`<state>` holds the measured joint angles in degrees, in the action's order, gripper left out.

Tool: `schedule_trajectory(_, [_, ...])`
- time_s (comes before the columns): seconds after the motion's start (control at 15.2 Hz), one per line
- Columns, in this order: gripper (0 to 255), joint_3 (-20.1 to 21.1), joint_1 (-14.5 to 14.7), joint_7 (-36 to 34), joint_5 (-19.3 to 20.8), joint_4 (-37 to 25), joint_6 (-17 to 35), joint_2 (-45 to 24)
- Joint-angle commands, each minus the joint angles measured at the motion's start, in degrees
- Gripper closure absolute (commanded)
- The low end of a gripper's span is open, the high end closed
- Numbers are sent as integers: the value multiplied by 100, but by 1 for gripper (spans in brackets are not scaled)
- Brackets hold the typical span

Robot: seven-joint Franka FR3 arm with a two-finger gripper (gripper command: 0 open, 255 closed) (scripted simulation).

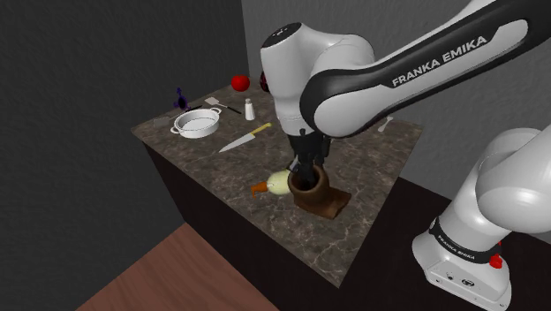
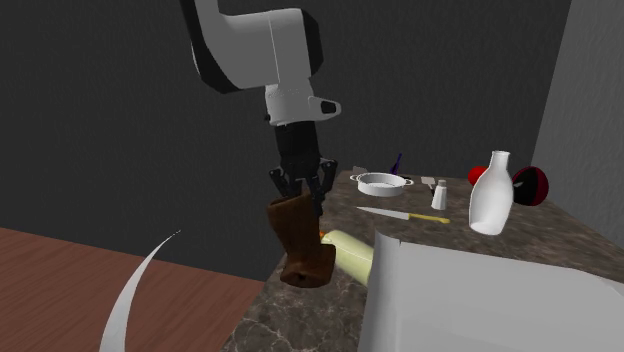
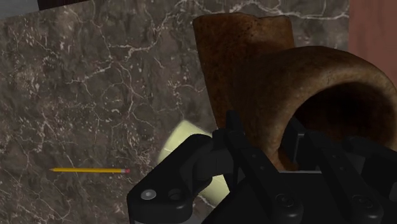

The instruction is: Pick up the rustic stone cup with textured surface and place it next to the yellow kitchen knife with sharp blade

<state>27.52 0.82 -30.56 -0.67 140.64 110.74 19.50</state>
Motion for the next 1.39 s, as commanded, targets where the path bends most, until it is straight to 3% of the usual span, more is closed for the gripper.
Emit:
schedule_trajectory(0.0, [255,-28,8,40,-20,-96,-167,80])
schedule_trajectory(1.32, [255,-255,-1,315,-45,-1311,-1757,494])
